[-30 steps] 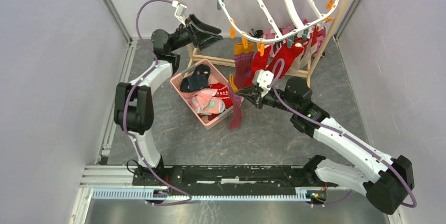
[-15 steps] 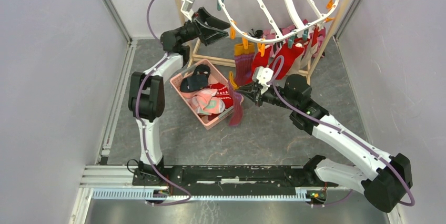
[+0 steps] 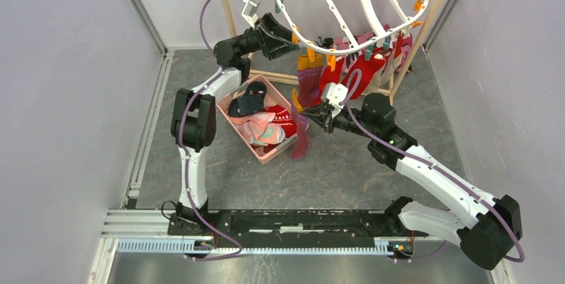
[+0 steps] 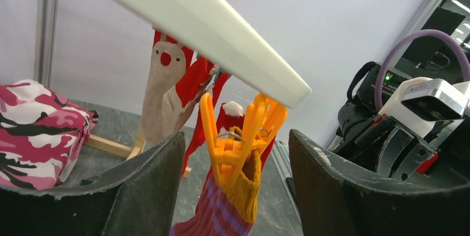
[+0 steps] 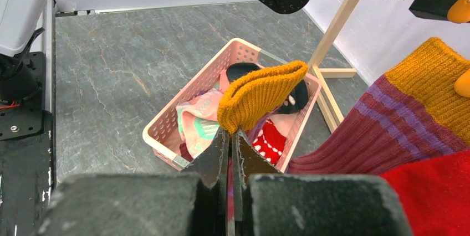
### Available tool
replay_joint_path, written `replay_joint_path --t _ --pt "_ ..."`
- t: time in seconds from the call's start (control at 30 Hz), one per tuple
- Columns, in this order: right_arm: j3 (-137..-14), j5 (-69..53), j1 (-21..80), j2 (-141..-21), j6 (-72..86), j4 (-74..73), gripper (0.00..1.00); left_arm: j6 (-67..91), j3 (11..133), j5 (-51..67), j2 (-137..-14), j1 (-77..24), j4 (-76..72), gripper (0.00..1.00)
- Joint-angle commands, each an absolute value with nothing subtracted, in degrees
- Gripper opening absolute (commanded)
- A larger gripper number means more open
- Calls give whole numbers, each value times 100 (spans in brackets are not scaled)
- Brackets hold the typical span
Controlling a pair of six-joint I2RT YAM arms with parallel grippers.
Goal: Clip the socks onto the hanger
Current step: Open the clamp at the hanger.
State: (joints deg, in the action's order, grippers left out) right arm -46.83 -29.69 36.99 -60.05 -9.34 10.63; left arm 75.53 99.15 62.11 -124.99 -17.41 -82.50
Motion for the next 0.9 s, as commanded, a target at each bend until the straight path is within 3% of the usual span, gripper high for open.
replay_joint_path --t 0.0,0.63,0.87 --pt "-4949 -3041 3669 -5947 -881 1215 0 7392 10303 6200 -12554 -1767 -8205 73" --pt "-4914 -3072 3635 -5924 -818 1230 0 6895 10650 6204 -12559 -1805 -7551 54" --pt "-4900 -3067 3623 -5915 -813 1214 0 6836 10712 6159 -12531 -1826 -7508 54"
